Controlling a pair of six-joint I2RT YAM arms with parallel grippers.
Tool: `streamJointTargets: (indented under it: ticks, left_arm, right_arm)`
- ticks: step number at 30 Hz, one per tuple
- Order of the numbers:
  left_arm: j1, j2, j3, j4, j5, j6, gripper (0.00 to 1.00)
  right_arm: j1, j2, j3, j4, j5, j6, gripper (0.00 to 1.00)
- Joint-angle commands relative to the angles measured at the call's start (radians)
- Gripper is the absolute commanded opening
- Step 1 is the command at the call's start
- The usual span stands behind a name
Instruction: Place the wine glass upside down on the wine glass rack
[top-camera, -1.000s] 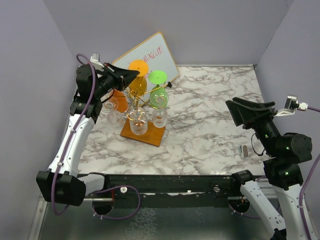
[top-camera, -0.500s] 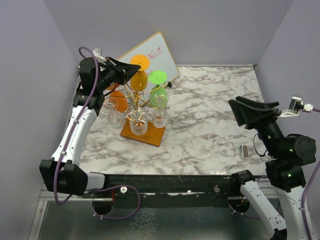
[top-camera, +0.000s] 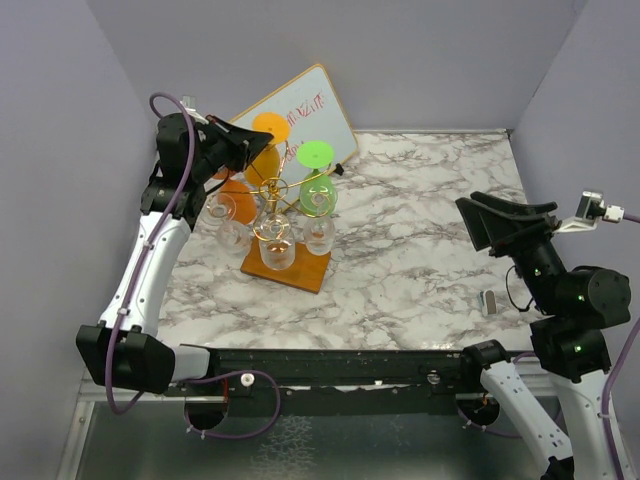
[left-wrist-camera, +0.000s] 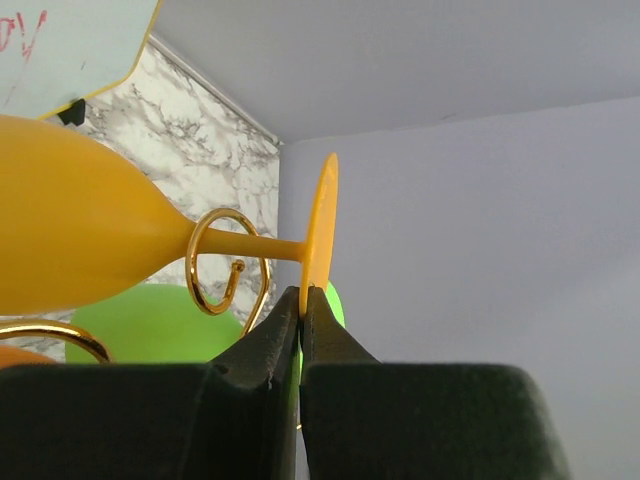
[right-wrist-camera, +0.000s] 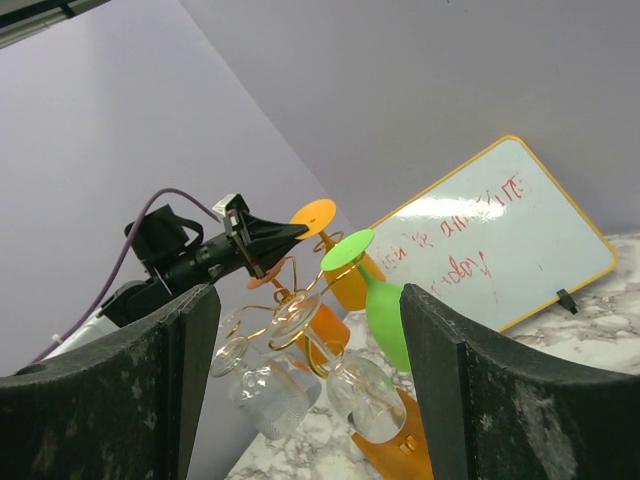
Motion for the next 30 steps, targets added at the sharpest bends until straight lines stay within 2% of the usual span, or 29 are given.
streamJointTargets:
  ticks: [1,6,12,23,30]
  left_arm:
    - [0.008,-0.04,0.047,-0.069,-0.061,0.054,0.02]
    - [0.008,-0.046,0.087,-0.172,-0.126,0.137,0.07]
    - [0.008,-0.024,0.096,-0.18,-0.061,0.175,0.16]
    - [0.008,-0.061,0.095,-0.211,-0.026,0.219,0.23]
    - [0.008,-0.117,0.118,-0.34,-0.069,0.316,0.39]
  right_arm:
    - [0.0,0.008,0.018,-0.014,0.013,-0.007,0.77]
    - [0.0,0.012,0.02,-0.008,0.009,-0.006,0.77]
    - [0.0,0.034,0.019,0.006,-0.005,0.003,0.77]
    - [0.0,0.029,0.027,-0.025,-0.004,0.011,0.77]
    - [0.0,0.054,0.068,-0.156,-0.02,0.003,0.77]
